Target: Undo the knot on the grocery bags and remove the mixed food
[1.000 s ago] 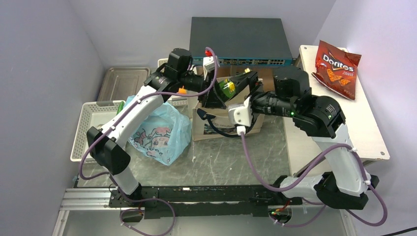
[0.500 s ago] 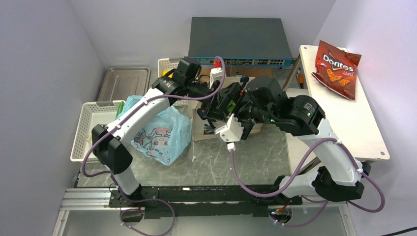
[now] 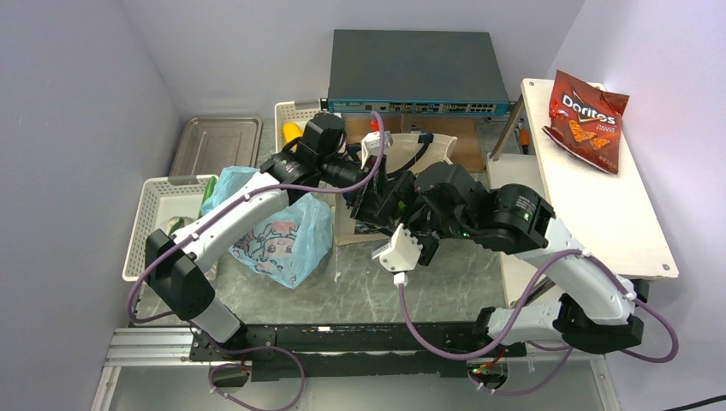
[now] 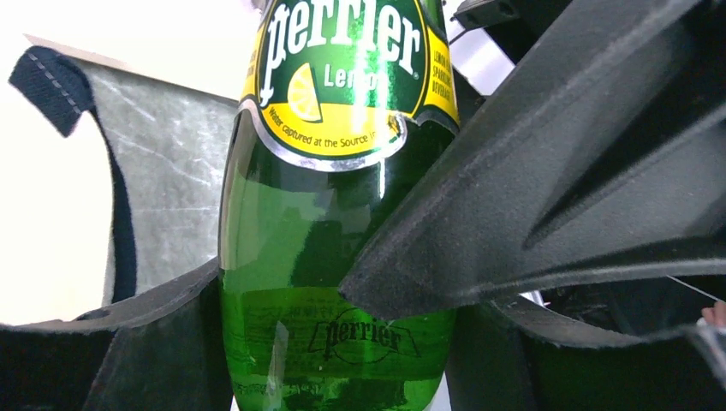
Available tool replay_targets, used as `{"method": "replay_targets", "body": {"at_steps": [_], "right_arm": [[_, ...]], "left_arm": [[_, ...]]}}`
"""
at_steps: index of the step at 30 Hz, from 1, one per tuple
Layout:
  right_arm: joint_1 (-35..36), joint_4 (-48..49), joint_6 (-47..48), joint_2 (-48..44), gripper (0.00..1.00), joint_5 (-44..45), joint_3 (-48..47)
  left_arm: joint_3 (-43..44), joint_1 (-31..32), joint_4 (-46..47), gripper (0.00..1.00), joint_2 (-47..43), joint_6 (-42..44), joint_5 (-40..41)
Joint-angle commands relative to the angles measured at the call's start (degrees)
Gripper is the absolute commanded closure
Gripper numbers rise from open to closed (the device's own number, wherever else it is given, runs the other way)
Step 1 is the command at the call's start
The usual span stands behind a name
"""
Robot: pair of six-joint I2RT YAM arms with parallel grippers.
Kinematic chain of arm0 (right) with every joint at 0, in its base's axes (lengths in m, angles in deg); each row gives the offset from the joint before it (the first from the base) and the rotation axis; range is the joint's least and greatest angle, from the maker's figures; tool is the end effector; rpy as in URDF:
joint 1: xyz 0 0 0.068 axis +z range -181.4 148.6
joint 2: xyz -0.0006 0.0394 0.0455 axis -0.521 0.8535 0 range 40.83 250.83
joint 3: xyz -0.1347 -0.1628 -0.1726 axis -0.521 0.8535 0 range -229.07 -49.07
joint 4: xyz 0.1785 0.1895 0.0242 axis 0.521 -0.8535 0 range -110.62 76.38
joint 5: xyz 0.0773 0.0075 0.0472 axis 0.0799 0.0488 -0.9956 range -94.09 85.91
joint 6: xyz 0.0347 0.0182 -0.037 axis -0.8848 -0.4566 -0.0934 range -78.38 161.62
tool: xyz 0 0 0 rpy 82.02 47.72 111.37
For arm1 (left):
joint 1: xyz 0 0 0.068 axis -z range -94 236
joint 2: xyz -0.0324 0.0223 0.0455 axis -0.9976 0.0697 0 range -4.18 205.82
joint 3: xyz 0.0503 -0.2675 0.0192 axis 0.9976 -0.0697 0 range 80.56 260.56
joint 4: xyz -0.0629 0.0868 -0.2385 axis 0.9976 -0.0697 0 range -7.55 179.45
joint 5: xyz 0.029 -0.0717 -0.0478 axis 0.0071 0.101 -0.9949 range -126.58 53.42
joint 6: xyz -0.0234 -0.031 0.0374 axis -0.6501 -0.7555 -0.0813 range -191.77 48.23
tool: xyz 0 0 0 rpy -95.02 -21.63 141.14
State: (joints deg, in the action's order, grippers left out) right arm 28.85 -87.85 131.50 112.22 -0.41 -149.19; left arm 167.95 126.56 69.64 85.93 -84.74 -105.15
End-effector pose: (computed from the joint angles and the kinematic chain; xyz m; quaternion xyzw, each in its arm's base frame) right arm 0.1005 0.1713 0.4559 -0.8907 0.2501 -0.1254 0.3583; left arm 0.2431 -0.2518 0.3925 0.4677 0.5927 -0.6249 0.1987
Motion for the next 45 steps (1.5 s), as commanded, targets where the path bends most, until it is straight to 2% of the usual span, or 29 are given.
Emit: {"method": "replay_targets", "body": {"at_steps": [1,4,7,10,14,18,20,21,22,23,27,29,30,37,43,45], "right_arm": [[1.6,5.2,-2.6,-4.2,0.07,5.6,4.4],[2.5,8.7,-1.2,-6.0,0.08,8.7,8.4],[4.4,11.6,-0.4,-6.7,0.13,10.4,10.6],[5.8,11.9,-2.0,-5.5,0.18,11.6,10.0],[6.0,12.6,-3.0,-4.3,0.28,11.6,9.3],[6.3,12.1,-4.0,-4.2,0.51,12.1,8.7],[6.5,11.5,-5.1,-4.2,0.69,12.8,8.3],[6.5,11.3,-5.8,-4.3,0.8,13.0,8.1],[6.5,11.1,-6.4,-4.7,0.95,13.2,8.0],[6.5,11.1,-7.0,-5.1,1.0,13.4,8.1],[6.6,10.6,-8.3,-6.6,1.0,13.7,8.5],[6.6,9.7,-9.5,-6.9,1.0,13.0,7.6],[6.6,9.2,-10.2,-7.1,1.0,12.7,7.0],[6.6,3.4,-13.0,-9.9,1.0,9.0,7.3],[6.7,-10.8,-18.5,-6.4,1.0,4.9,3.8],[6.8,-11.8,-20.8,-5.9,1.0,5.1,5.1]], "left_arm": [[1.4,0.3,12.3,1.0,-4.2,-5.3,-5.6],[1.7,0.7,12.1,1.0,-4.1,-5.5,-4.8],[2.1,1.0,12.1,1.0,-3.3,-6.5,-3.7],[1.3,1.2,15.1,1.0,-3.3,-8.5,-3.7],[1.1,1.9,15.8,1.0,-3.3,-8.6,-4.5],[-0.6,2.0,15.4,1.0,-3.9,-8.7,-4.5],[-0.8,1.9,12.0,0.9,-4.6,-5.2,-3.1],[-0.9,1.8,10.6,0.81,-4.9,-3.4,-2.1],[-1.3,1.8,9.3,0.72,-5.3,-2.0,-0.9],[-1.7,1.6,8.0,0.65,-5.9,-0.5,0.6],[-2.9,0.4,6.1,0.35,-7.3,2.2,4.0],[-3.0,-0.4,4.8,0.07,-7.6,3.3,5.5],[-3.3,-1.0,4.4,0.01,-7.9,3.8,6.2],[-6.5,-5.6,4.6,0.01,-11.6,5.9,12.2],[-7.4,-10.3,5.4,0.01,-13.4,5.1,14.7],[-7.0,-11.5,4.6,0.01,-13.6,5.6,15.0]]}}
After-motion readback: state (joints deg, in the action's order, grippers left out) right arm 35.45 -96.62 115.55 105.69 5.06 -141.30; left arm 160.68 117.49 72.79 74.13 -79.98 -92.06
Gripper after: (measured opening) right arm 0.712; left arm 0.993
